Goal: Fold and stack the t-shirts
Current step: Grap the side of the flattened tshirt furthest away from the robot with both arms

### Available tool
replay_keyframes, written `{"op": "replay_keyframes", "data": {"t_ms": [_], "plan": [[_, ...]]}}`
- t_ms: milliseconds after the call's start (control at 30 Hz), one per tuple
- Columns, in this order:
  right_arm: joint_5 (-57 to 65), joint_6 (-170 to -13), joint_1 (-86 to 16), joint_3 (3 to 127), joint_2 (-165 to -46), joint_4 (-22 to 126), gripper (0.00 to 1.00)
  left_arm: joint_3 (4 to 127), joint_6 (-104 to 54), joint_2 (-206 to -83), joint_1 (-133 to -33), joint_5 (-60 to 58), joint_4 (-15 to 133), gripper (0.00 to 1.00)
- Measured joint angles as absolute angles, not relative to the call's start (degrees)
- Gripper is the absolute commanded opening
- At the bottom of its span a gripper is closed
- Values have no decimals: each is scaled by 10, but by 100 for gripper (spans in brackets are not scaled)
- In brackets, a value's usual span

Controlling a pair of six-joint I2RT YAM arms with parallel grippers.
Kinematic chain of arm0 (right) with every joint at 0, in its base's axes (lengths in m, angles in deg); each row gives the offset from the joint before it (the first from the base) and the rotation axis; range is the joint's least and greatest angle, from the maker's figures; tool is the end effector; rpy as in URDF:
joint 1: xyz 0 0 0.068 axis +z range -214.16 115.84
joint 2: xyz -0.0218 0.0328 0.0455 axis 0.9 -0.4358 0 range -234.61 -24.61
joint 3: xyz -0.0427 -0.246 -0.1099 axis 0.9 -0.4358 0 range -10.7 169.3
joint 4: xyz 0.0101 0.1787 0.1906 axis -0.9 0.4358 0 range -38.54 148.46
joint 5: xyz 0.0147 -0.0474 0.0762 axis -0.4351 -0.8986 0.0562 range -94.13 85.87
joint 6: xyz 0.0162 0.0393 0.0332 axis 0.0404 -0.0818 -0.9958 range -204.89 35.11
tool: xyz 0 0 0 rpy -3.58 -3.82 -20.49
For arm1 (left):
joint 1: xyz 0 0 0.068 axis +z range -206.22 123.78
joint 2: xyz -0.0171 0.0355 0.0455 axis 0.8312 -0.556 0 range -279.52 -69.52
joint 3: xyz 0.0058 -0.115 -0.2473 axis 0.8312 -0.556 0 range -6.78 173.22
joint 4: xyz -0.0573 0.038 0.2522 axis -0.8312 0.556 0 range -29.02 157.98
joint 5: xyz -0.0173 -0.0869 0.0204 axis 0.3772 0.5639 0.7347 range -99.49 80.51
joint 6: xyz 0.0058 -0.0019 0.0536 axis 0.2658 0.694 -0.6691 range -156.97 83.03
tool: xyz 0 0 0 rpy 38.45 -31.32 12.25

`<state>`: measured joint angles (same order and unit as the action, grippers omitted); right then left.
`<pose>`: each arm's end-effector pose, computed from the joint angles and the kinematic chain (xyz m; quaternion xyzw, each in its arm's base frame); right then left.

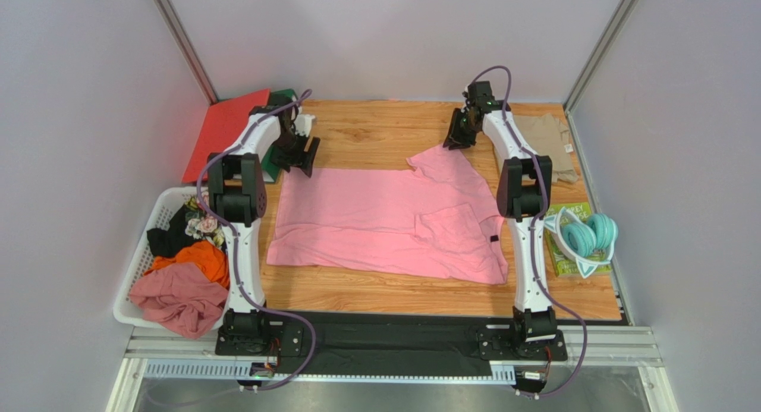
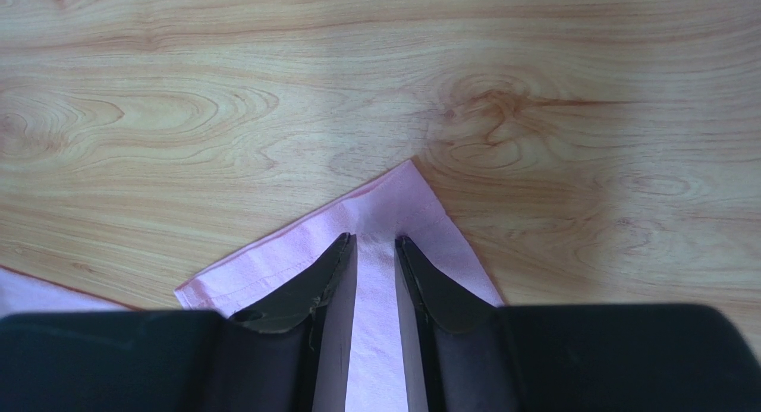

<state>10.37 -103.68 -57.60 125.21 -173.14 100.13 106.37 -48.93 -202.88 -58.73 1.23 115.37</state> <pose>0.5449 0.0717 0.1611 0.0713 0.9589 0.1732 0.2132 0.4801 -0.0277 0.1720 0.1367 0.9772 -0.0813 0.1406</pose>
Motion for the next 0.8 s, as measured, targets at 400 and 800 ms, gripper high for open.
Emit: {"op": "replay_keyframes", "data": {"t_ms": [400,800], "plan": [[114,-1037,-579,1247,-1731,996,29,967,-504,-1977,-618,-111,1049,81],[122,-1036,-584,1231,-1725,985,2,947,-514,-1966,-621,-124,1035,81]]}}
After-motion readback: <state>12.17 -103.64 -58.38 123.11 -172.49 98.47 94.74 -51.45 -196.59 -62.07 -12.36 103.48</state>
